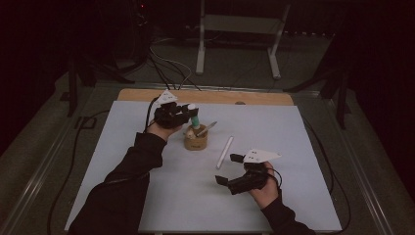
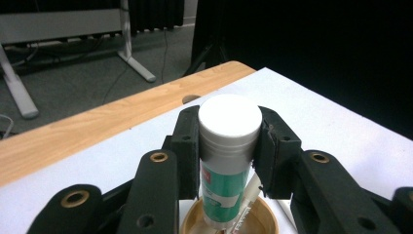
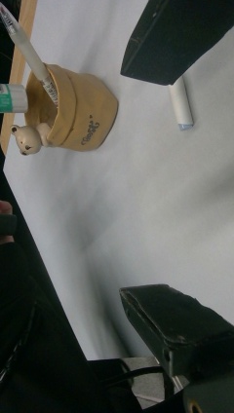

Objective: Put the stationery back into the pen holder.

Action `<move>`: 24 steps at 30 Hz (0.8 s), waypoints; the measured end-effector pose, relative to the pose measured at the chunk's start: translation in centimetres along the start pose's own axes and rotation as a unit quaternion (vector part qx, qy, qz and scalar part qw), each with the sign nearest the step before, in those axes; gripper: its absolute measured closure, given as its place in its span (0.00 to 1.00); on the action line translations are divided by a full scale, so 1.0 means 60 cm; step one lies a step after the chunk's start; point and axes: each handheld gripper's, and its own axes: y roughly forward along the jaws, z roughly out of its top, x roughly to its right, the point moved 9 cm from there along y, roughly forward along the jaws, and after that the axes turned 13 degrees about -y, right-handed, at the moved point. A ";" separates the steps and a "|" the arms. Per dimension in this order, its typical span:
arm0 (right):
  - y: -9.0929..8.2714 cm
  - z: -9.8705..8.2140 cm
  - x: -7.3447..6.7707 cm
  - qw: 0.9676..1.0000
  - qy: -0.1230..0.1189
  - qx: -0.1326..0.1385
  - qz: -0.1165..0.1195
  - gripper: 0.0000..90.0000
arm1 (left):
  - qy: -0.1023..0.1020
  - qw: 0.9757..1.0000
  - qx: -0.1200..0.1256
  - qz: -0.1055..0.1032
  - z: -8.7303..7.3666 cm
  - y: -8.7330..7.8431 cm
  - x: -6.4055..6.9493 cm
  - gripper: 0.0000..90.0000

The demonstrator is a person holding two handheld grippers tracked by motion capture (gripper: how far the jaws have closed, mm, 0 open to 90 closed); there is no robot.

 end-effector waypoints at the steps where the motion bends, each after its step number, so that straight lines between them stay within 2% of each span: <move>1: 0.000 0.000 0.000 1.000 0.001 0.000 0.000 0.01 | 0.002 1.000 -0.003 0.000 -0.002 0.001 -0.001 0.73; 6: 0.000 -0.001 0.001 1.000 0.002 -0.002 -0.002 0.01 | 0.005 1.000 -0.017 0.004 -0.014 0.007 -0.006 0.73; 12: 0.001 -0.002 0.001 1.000 0.003 -0.003 -0.001 0.01 | 0.010 1.000 -0.021 0.007 -0.021 0.011 -0.010 0.73; 19: 0.001 -0.002 0.001 1.000 0.003 -0.003 0.000 0.01 | 0.027 0.999 -0.037 0.015 -0.032 0.020 -0.012 0.73; 24: 0.002 -0.003 0.002 1.000 0.005 -0.005 0.000 0.01 | 0.022 0.998 -0.049 0.016 -0.037 0.023 -0.016 0.73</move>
